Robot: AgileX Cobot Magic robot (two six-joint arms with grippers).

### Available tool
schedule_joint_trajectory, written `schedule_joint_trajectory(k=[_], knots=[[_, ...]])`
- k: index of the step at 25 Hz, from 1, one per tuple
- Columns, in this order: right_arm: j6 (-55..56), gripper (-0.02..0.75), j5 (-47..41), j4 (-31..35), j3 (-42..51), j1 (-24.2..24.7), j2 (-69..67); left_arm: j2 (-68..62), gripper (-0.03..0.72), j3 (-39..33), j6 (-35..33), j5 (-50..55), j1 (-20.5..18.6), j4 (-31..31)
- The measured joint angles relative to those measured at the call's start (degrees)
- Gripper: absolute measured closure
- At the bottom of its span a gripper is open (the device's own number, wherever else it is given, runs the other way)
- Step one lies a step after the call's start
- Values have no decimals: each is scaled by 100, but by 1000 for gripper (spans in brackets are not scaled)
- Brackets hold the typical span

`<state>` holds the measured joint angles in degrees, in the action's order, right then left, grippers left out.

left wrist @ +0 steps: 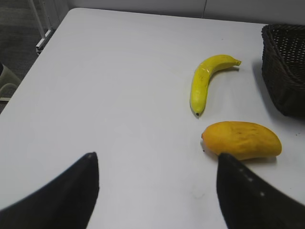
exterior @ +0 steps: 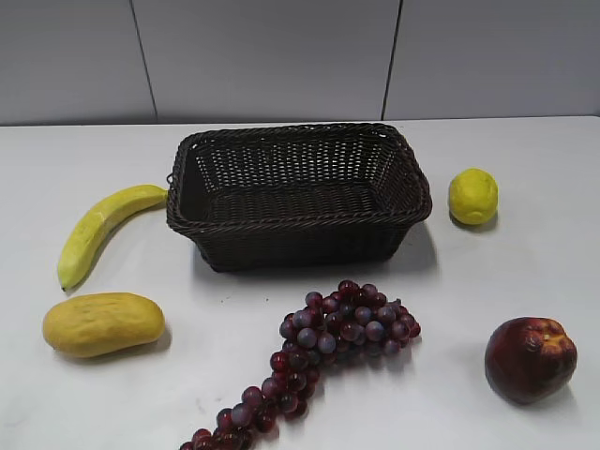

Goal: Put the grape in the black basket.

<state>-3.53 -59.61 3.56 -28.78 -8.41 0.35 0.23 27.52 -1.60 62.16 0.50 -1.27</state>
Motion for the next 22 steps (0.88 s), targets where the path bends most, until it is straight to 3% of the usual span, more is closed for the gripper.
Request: schedule_joint_trajectory(k=[14,22], knots=[[0,239,0,0,0,0,0,0,101,49,0,-50,0,-35],[0,239,0,0,0,0,0,-47,101,278,-125,-794,0,-160]])
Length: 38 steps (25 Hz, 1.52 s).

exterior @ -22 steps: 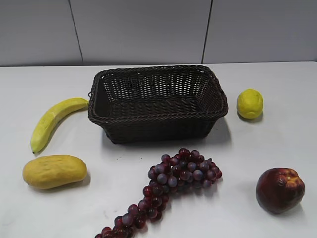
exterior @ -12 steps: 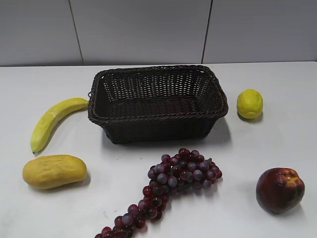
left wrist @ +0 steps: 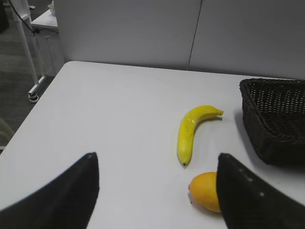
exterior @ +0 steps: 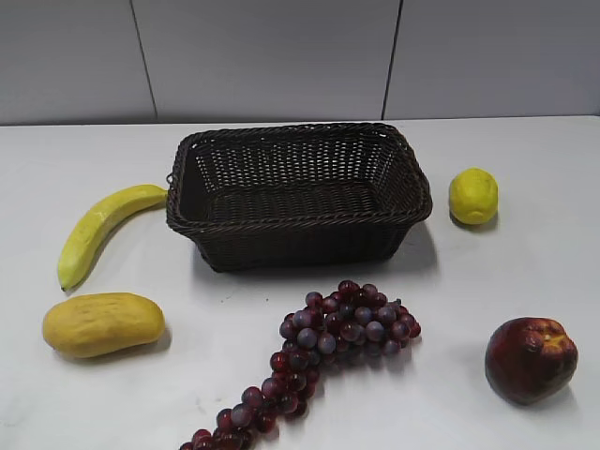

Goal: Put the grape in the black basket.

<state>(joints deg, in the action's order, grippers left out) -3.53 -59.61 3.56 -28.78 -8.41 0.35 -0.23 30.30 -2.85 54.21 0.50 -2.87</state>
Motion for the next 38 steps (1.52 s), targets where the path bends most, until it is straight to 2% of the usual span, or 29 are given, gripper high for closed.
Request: schedule_joint_trajectory(k=[10,16,19,24,30,38], knots=[[0,239,0,0,0,0,0,-1435,101,460,-630,-315,0,-563],[0,239,0,0,0,0,0,-2731,104,835,-1498,-589,116,-1420],[0,239,0,0,0,0,0,-3237,104,937,-1677,-629,605,-1507],[0,239,0,0,0,0,0,-4071,104,1159,-1744,-623,1573,-1210],[0,239,0,0,0,0,0,-5543,104,1749,-1977,-630,2287,-1141],[0,239,0,0,0,0,0,-7607,110,2662,-2020,-647,3581,-998]])
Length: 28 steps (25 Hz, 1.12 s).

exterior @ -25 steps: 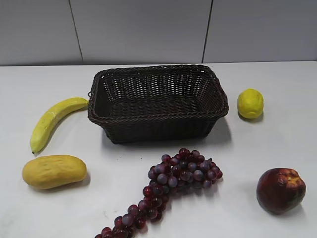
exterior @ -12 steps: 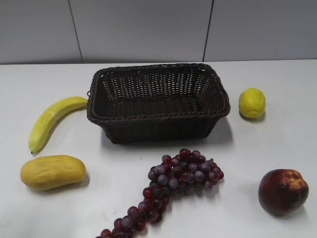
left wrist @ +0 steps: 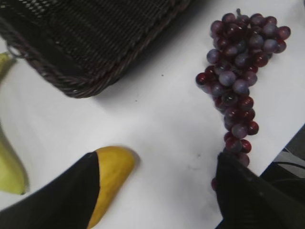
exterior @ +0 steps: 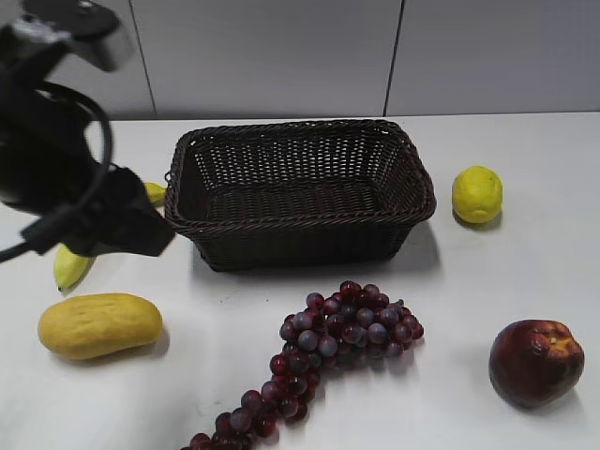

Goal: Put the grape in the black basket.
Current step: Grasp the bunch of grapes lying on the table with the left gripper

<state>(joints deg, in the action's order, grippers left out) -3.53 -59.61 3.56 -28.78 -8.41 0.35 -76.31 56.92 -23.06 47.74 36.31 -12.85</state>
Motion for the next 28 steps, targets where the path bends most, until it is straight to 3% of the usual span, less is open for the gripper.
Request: schedule_joint_trajectory(k=[4,14,24,26,28], knots=[[0,239,0,0,0,0,0,-999,110,525,264,8,566,5],[0,239,0,0,0,0,0,-3182,110,1364,1017,232,1505,5],[0,239,0,0,0,0,0,-4055,120,1454,1197,-206,1608,33],[0,239,0,0,0,0,0,-4057,177,1454,1208,-349,1608,29],[0,239,0,0,0,0,0,-4057,306,1454,1208,-383,1608,12]])
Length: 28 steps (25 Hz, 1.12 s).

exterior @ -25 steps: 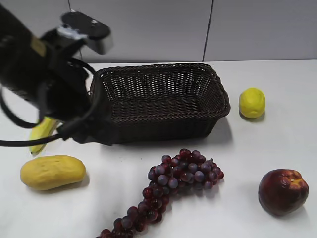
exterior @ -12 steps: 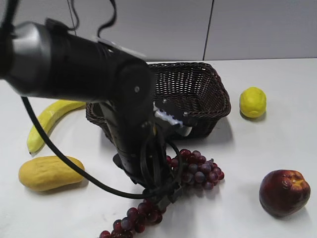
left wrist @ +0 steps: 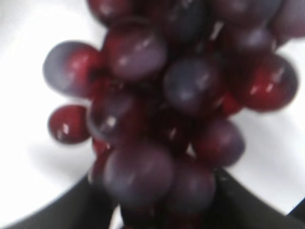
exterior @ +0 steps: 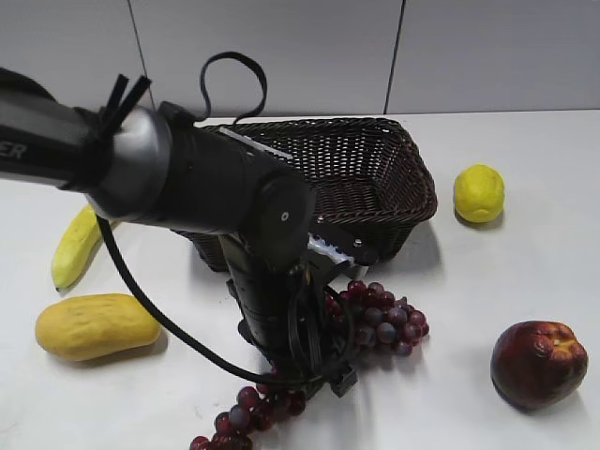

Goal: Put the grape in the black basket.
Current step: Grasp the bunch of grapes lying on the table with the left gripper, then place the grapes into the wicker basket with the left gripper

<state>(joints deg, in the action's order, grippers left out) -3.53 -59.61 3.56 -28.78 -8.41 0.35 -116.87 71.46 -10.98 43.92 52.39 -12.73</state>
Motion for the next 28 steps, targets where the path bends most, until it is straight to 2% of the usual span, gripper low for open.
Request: schedule_joint_trajectory(k=[1,2,6,11,15,21,28], knots=[[0,239,0,0,0,0,0,0,402,0,0,8,0,-12],[0,239,0,0,0,0,0,13,436,11,0,40,0,-13],[0,239,0,0,0,0,0,180,433,18,0,294,0,107],[0,239,0,0,0,0,0,1018,442,18,-20,477,0,440],[0,239,0,0,0,0,0,1878,443,18,-477,507,5,907],[0,239,0,0,0,0,0,2746,448,217,-837,491,5,2036],[0,239,0,0,0,0,0,2747,451,921,-848,42,-50,3385]])
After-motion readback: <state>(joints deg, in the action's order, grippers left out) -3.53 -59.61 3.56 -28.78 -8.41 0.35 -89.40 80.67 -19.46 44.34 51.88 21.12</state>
